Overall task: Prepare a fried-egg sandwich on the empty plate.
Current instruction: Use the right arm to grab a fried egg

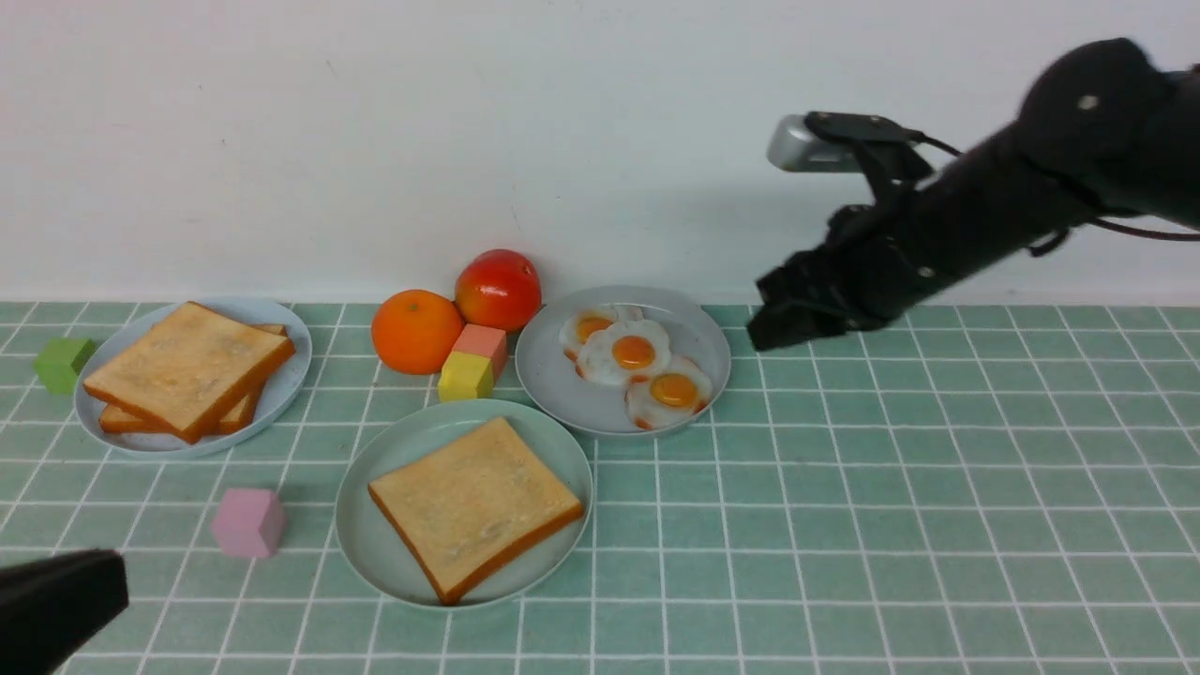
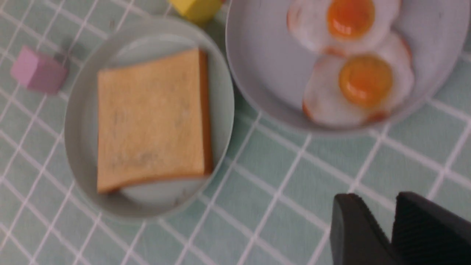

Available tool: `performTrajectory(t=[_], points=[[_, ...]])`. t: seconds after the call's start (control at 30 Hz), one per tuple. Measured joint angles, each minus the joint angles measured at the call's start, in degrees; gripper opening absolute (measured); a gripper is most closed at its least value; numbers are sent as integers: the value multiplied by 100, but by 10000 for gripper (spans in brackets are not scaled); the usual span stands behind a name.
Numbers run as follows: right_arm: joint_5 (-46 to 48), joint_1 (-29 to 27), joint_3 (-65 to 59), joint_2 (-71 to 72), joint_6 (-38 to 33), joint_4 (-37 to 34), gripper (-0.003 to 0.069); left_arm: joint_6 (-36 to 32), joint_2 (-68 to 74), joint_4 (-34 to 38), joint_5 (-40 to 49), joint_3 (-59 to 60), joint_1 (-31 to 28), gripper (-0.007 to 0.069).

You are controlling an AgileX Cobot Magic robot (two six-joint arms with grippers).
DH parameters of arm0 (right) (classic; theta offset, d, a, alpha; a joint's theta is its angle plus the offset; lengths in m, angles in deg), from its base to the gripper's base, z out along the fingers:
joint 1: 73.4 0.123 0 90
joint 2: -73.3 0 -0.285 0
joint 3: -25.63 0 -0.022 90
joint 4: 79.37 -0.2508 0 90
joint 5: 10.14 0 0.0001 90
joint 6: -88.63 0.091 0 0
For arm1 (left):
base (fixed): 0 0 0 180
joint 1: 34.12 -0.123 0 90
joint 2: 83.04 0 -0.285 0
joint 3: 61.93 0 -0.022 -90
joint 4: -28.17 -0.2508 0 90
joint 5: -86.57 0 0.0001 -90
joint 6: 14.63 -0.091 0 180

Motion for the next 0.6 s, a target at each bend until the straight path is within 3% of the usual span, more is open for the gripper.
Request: performTrajectory(t=[0.1, 0.33, 0.6], points=[[-20, 0, 796, -808, -11, -177, 247, 444, -134, -24, -106, 205, 0, -13], [8, 0, 2315, -2280, 1, -487, 340, 560, 122, -24, -186, 245, 0, -13], [2, 0, 3413, -3232, 1, -746, 377, 560, 144, -24, -203, 245, 0, -13]])
